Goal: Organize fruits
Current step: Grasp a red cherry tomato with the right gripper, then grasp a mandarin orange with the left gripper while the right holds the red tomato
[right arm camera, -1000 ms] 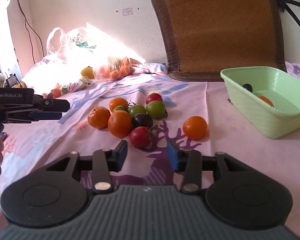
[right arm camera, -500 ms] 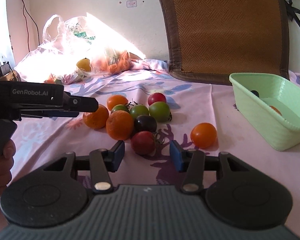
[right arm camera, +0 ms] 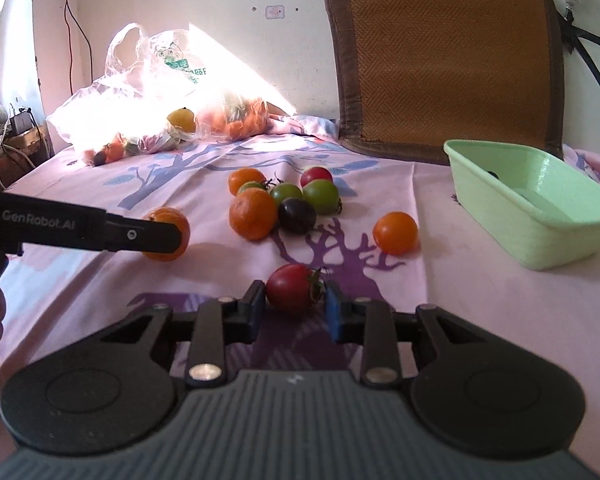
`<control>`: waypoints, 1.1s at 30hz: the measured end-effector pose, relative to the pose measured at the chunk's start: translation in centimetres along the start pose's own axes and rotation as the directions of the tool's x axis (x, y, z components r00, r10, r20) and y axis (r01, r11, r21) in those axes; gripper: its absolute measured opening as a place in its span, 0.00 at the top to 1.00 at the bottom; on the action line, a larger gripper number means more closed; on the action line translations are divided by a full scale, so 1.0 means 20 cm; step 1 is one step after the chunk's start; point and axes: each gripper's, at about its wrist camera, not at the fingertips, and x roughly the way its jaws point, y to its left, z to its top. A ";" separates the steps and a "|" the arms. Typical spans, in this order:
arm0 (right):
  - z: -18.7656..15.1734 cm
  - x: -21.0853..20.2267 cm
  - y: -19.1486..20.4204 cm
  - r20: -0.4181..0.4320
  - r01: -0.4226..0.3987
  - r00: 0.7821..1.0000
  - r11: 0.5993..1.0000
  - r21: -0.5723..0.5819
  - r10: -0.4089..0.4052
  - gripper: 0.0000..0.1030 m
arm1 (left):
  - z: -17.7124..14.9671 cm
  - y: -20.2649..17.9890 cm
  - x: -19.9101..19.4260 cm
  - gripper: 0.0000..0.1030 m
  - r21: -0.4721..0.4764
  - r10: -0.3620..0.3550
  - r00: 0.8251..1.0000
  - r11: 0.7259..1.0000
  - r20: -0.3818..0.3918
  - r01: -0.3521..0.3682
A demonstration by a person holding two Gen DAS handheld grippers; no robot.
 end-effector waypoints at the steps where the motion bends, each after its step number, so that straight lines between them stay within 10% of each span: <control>1: -0.03 -0.04 0.00 0.003 -0.001 1.000 1.000 0.009 0.001 0.67 | -0.04 -0.05 -0.02 0.61 0.024 -0.016 1.000 1.000 -0.003 0.016; 14: -0.28 -0.39 -0.03 0.069 0.104 0.992 0.993 0.051 -0.108 0.68 | -0.28 -0.46 -0.10 0.61 0.223 -0.052 0.998 0.973 -0.023 0.055; 33: -0.32 -0.39 -0.03 0.073 0.114 0.991 0.993 0.045 -0.117 0.67 | -0.31 -0.52 -0.11 0.48 0.271 0.016 1.000 0.963 0.010 -0.018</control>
